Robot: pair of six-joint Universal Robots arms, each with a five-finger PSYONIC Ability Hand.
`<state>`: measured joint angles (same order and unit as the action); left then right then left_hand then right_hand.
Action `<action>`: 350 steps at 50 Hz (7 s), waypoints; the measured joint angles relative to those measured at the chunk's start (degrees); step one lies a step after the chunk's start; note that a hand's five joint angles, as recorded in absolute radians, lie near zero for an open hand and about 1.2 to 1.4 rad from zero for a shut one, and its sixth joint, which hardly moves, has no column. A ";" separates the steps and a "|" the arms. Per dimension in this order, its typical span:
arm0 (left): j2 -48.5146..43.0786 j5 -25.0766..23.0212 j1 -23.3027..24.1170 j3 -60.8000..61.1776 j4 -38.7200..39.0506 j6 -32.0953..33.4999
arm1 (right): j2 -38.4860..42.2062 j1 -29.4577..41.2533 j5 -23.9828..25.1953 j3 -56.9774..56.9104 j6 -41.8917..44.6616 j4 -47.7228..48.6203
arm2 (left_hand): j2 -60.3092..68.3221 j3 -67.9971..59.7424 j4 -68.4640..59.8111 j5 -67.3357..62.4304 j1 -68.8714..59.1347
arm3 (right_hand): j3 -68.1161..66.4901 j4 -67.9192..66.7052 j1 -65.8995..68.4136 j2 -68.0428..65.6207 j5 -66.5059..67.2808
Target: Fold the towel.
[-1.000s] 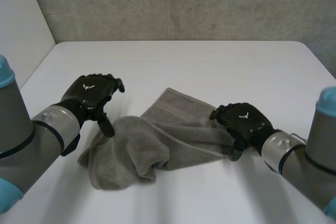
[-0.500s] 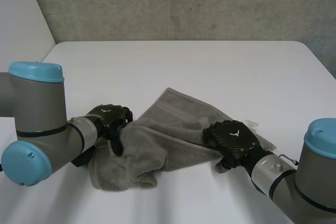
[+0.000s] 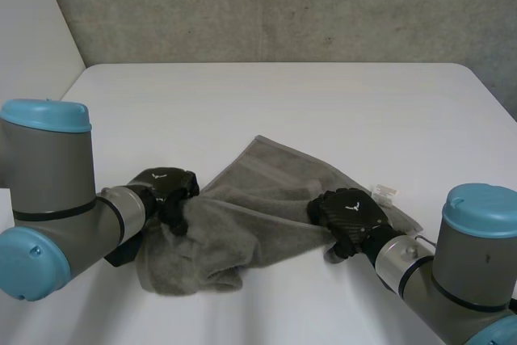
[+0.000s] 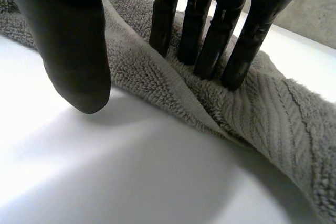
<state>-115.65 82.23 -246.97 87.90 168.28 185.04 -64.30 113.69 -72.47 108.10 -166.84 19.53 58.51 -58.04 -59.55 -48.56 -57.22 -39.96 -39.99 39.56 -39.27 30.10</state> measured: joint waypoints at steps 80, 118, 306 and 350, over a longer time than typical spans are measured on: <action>5.40 4.60 -1.65 -21.78 10.38 0.60 | -7.33 2.27 -7.15 -44.10 10.55 -18.96 | 16.33 -17.93 -18.02 -15.78 -16.54 | -36.29 -36.28 37.07 -36.51 38.07; 5.67 3.47 -1.63 12.39 20.63 1.02 | -4.63 2.16 -1.62 -5.92 11.36 -0.56 | -34.91 34.07 35.84 37.07 33.31 | -36.38 -36.48 37.08 -36.51 38.07; 14.31 10.39 -5.45 15.51 23.69 7.22 | -4.78 2.12 -1.77 -16.42 -8.85 -12.24 | 4.10 -5.68 -4.12 -5.27 -5.88 | -36.17 -36.39 35.59 -34.94 35.94; 13.81 -1.75 -0.06 20.63 24.49 7.51 | -10.85 -3.82 -1.35 -16.62 -8.59 -12.67 | -37.87 36.96 38.53 39.87 35.84 | -36.61 -36.45 35.91 -36.21 36.18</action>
<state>-101.85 80.47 -247.03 108.53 192.77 192.55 -75.15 109.87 -73.83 91.48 -175.43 6.86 20.64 -21.08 -21.02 -8.69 -21.38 -76.57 -76.44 75.47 -75.48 66.29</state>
